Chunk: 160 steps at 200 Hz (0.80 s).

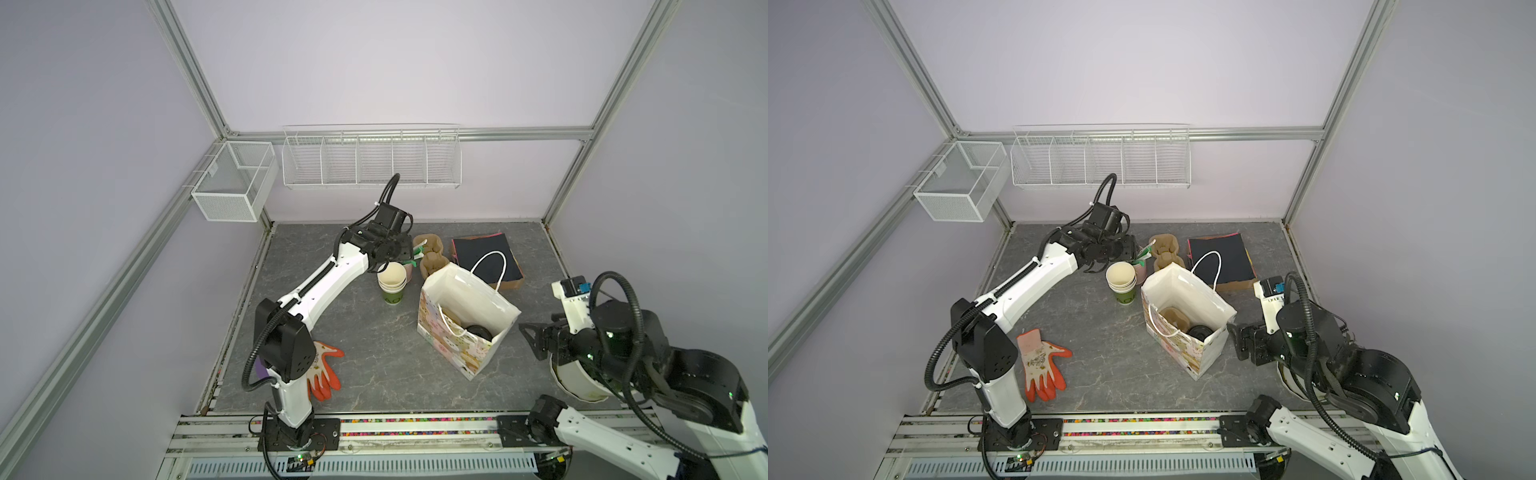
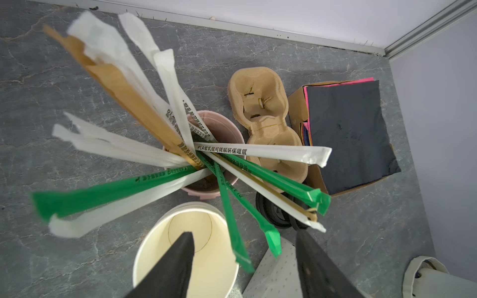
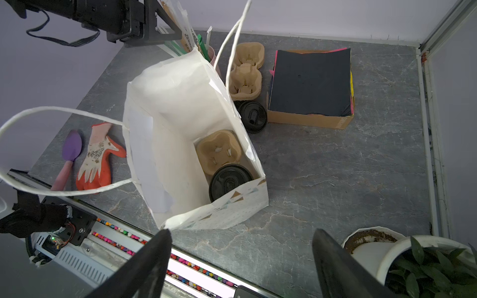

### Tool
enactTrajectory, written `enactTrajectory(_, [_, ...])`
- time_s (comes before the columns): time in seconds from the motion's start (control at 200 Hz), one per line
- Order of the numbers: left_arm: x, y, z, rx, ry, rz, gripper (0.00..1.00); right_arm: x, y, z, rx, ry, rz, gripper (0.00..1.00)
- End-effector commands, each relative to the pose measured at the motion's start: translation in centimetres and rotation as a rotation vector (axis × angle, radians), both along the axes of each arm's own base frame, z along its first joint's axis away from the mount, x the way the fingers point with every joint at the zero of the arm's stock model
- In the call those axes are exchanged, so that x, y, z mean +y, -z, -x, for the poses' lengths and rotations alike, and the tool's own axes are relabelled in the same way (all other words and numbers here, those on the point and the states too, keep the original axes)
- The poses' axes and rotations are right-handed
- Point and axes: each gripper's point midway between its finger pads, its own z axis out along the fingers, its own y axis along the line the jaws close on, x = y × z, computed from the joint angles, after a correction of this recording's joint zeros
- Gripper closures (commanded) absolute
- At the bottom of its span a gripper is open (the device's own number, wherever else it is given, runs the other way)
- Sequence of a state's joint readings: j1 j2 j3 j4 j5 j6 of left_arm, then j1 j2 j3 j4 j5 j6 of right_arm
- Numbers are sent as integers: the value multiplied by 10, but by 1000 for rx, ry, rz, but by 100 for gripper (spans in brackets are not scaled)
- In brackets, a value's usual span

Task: Pack a coffee takeout order
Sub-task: Pick up the straw from the storage cup.

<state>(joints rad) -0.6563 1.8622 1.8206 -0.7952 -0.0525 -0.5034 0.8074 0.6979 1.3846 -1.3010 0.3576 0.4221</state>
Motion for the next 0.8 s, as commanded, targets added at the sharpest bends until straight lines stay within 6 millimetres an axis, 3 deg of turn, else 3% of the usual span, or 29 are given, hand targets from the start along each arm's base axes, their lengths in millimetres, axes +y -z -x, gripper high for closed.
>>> enactTrajectory(0.0, [1, -2, -1, -4, 5, -51, 49, -13, 6, 6, -10, 26, 14, 12])
enactTrajectory(0.485, [2, 11, -10, 17, -19, -104, 96, -36, 24, 18, -29, 54, 43, 12])
enactTrajectory(0.655, [3, 3, -11, 12, -19, -116, 100, -39, 36, 17, -17, 66, 68, 12])
enactTrajectory(0.795, [12, -26, -10, -25, -34, -126, 100, -38, 44, 17, -1, 68, 76, 12])
